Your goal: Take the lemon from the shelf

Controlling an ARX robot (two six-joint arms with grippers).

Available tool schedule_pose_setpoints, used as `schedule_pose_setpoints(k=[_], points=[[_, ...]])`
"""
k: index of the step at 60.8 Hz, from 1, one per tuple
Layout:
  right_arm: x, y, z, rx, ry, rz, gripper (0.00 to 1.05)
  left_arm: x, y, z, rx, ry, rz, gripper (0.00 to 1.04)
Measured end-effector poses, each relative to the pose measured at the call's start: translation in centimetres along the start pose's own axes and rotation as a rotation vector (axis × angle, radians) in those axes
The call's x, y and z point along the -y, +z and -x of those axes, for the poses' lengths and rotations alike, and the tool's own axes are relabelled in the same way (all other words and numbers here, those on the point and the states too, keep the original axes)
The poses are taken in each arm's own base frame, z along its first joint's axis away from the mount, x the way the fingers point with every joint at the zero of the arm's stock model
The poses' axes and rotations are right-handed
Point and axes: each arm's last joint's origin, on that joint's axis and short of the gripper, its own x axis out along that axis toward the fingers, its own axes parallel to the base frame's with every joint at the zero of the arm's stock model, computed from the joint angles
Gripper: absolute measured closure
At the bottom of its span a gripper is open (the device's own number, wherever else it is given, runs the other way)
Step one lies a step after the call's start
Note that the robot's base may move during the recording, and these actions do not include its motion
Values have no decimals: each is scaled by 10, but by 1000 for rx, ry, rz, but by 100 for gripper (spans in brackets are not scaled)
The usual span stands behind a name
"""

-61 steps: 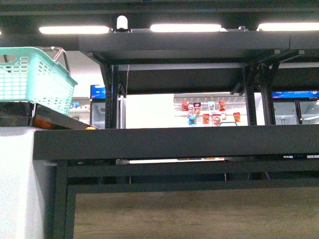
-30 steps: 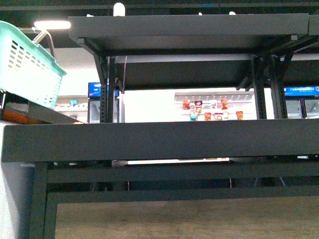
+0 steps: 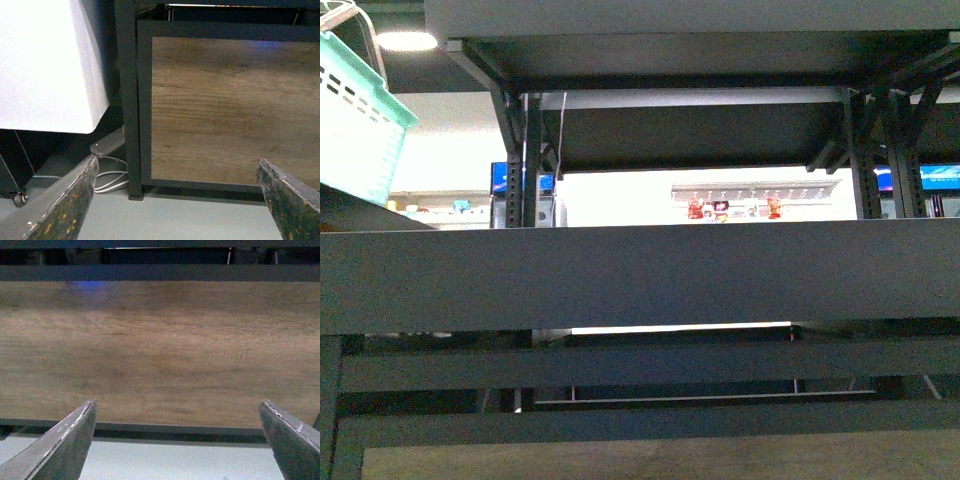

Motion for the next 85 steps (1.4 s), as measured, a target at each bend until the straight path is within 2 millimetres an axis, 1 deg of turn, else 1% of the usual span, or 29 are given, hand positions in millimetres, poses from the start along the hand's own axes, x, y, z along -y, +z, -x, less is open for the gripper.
schedule_pose_setpoints(k=[85], points=[[0, 0, 0, 0, 0, 0, 7, 0, 0, 0, 0, 0, 0, 8]])
